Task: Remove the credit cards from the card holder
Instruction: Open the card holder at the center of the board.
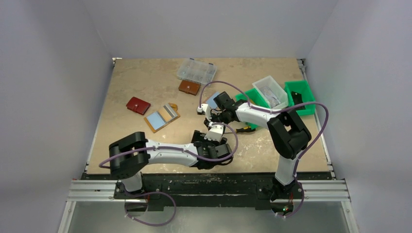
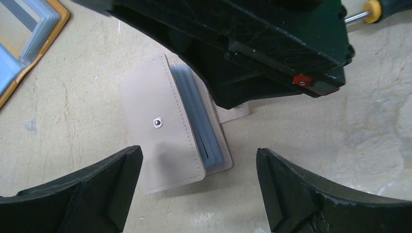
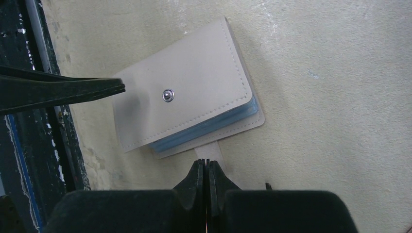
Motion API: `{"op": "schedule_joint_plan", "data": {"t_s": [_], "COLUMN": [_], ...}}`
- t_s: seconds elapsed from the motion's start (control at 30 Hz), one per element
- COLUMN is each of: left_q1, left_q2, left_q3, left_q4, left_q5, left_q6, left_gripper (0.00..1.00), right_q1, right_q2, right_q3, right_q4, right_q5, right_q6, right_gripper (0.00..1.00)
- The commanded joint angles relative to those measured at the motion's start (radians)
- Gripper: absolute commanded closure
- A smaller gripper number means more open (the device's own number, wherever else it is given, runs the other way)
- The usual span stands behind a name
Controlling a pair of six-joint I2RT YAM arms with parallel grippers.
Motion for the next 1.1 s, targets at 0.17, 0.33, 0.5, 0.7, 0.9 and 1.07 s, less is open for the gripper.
{"op": "schedule_joint_plan", "data": {"t_s": [0.17,0.33,0.5,0.7,0.9,1.07], "left_q1": [-0.004,-0.004,-0.003,0.027,0.162,0.254], "left_q2": [0.107,0.098,0.042,-0.115,-0.411,-0.614], "left_q3": [0.079,0.062,0.026,-0.122,-0.396,-0.553], "left_q4": [-0.094,-0.114,-0.107,0.030,0.257,0.296], "left_q5": [-0.093,-0.102,-0.102,-0.041,0.144,0.214], "left_q6": [-0.024,-0.056,-0.080,-0.095,-0.097,-0.135], "left_gripper": [0.17,0.35,0.68,1.00,1.00,1.00], "right_q1": [-0.007,-0.008,-0.008,-0.010,-0.014,-0.015], "right_q2": [0.010,0.013,0.012,0.002,-0.025,-0.037], "right_q3": [0.035,0.037,0.037,0.039,0.038,0.037], "right_q4": [-0.019,-0.022,-0.023,-0.031,-0.046,-0.070], "right_q5": [-0.022,-0.020,-0.012,-0.001,0.026,0.070], "right_q6": [0.011,0.009,0.005,-0.009,-0.040,-0.075], "right_gripper": [1.00,1.00,1.00,1.00,1.00,1.00]}}
